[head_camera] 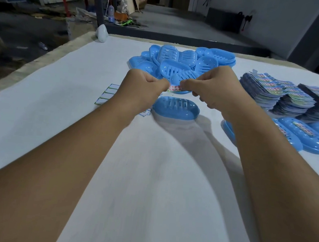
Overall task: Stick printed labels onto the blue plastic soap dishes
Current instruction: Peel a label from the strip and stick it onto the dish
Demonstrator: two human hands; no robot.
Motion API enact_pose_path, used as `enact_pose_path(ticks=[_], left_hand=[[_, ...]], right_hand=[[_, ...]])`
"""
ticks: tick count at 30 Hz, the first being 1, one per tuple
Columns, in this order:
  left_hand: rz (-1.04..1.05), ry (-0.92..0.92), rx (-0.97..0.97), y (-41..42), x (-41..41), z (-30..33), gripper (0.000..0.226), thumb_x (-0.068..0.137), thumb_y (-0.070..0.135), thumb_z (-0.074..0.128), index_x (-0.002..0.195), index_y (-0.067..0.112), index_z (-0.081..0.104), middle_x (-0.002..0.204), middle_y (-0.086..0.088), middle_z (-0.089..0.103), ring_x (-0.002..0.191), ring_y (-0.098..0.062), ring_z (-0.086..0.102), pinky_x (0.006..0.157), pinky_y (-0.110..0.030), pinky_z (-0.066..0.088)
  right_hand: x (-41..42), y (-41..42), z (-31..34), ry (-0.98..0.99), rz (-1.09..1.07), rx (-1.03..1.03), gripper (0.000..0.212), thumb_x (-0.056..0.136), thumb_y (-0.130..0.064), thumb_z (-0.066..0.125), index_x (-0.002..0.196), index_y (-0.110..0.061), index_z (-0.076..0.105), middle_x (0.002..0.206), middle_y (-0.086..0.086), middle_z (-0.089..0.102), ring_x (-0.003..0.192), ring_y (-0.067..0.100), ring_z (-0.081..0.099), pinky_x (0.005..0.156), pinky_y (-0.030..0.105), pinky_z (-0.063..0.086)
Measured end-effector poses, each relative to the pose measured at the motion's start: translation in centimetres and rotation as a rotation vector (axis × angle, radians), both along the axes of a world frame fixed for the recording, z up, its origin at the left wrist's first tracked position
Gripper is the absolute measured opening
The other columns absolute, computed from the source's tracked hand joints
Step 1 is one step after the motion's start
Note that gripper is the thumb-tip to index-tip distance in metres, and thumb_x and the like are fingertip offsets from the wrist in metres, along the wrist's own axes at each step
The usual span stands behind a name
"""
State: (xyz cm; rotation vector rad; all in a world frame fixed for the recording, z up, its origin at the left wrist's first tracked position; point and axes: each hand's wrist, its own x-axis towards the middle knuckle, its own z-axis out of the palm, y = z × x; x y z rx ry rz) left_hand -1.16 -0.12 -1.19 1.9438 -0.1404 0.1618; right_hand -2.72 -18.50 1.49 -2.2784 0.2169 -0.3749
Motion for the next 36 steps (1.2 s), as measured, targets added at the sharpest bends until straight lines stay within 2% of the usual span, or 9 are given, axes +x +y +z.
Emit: enact_pose_path(ticks=[4,8,12,15,17,22,28,33,36], left_hand=[[0.002,-0.026,0.074,-0.9,0.2,-0.8,0.048,0.076,0.039,0.072,0.081,-0.009,0.066,0.059,-0.006,0.047,0.051,-0.015,0.040,0.048,-0.025,0.036],[0.016,-0.070,0.197,-1.2,0.4,-1.1,0.041,0.075,0.034,0.071,0.074,-0.006,0.066,0.055,-0.002,0.049,0.049,-0.012,0.038,0.047,-0.025,0.035],[0.021,-0.085,0.276,-1.2,0.5,-1.1,0.038,0.076,0.035,0.070,0.072,-0.003,0.067,0.053,0.000,0.050,0.052,-0.014,0.043,0.052,-0.028,0.037],[0.017,-0.069,0.293,-1.2,0.6,-1.0,0.036,0.077,0.036,0.071,0.068,0.001,0.067,0.051,0.003,0.052,0.054,-0.016,0.047,0.052,-0.029,0.038],[0.016,-0.062,0.307,-1.2,0.7,-1.1,0.034,0.077,0.036,0.072,0.064,0.005,0.064,0.046,0.006,0.049,0.054,-0.017,0.047,0.051,-0.029,0.035],[0.026,-0.053,0.336,-1.3,0.5,-1.0,0.037,0.075,0.035,0.070,0.053,0.014,0.049,0.034,0.009,0.040,0.049,-0.015,0.041,0.049,-0.029,0.031],[0.037,-0.068,0.360,-1.6,0.3,-0.7,0.036,0.076,0.034,0.070,0.057,0.014,0.047,0.047,0.005,0.041,0.053,-0.016,0.041,0.050,-0.030,0.029],[0.036,-0.084,0.381,-1.7,0.2,-0.7,0.035,0.076,0.036,0.072,0.058,0.014,0.051,0.051,0.006,0.044,0.055,-0.015,0.044,0.051,-0.029,0.030],[0.036,-0.103,0.379,-1.8,0.1,-0.9,0.041,0.075,0.036,0.075,0.051,0.015,0.049,0.045,0.007,0.043,0.054,-0.015,0.044,0.052,-0.028,0.031]], right_hand=[[0.0,-0.3,-0.3,0.037,-0.010,-0.106,0.058,0.065,-0.048,0.084,0.085,0.005,0.069,0.057,0.001,0.045,0.042,0.010,0.030,0.052,0.027,0.032],[0.0,-0.3,-0.5,0.106,-0.017,-0.194,0.051,0.064,-0.046,0.084,0.073,0.001,0.068,0.045,-0.003,0.038,0.045,0.013,0.033,0.051,0.027,0.030],[0.1,-0.1,-0.7,0.139,-0.007,-0.229,0.052,0.064,-0.047,0.083,0.080,0.001,0.072,0.045,-0.003,0.042,0.039,0.012,0.036,0.048,0.025,0.035],[0.0,0.0,-0.6,0.170,0.010,-0.217,0.049,0.066,-0.046,0.083,0.082,-0.001,0.074,0.049,0.000,0.054,0.038,0.014,0.050,0.046,0.030,0.053],[0.0,0.0,-0.6,0.188,0.008,-0.198,0.045,0.066,-0.044,0.083,0.081,-0.003,0.076,0.053,0.000,0.059,0.043,0.017,0.060,0.056,0.040,0.062],[-0.1,0.1,-0.6,0.223,0.016,-0.168,0.036,0.066,-0.041,0.084,0.074,-0.006,0.078,0.047,-0.003,0.060,0.052,0.024,0.072,0.056,0.044,0.062],[0.0,0.2,-0.7,0.219,0.013,-0.170,0.033,0.066,-0.039,0.085,0.070,-0.007,0.077,0.047,-0.001,0.062,0.049,0.022,0.070,0.054,0.044,0.062],[0.0,0.4,-0.8,0.187,0.008,-0.211,0.042,0.067,-0.040,0.082,0.078,0.000,0.076,0.064,0.014,0.070,0.051,0.026,0.071,0.056,0.045,0.063],[-0.1,0.5,-0.9,0.168,-0.003,-0.246,0.048,0.065,-0.043,0.080,0.079,0.003,0.073,0.056,0.009,0.063,0.049,0.026,0.071,0.059,0.043,0.062]])
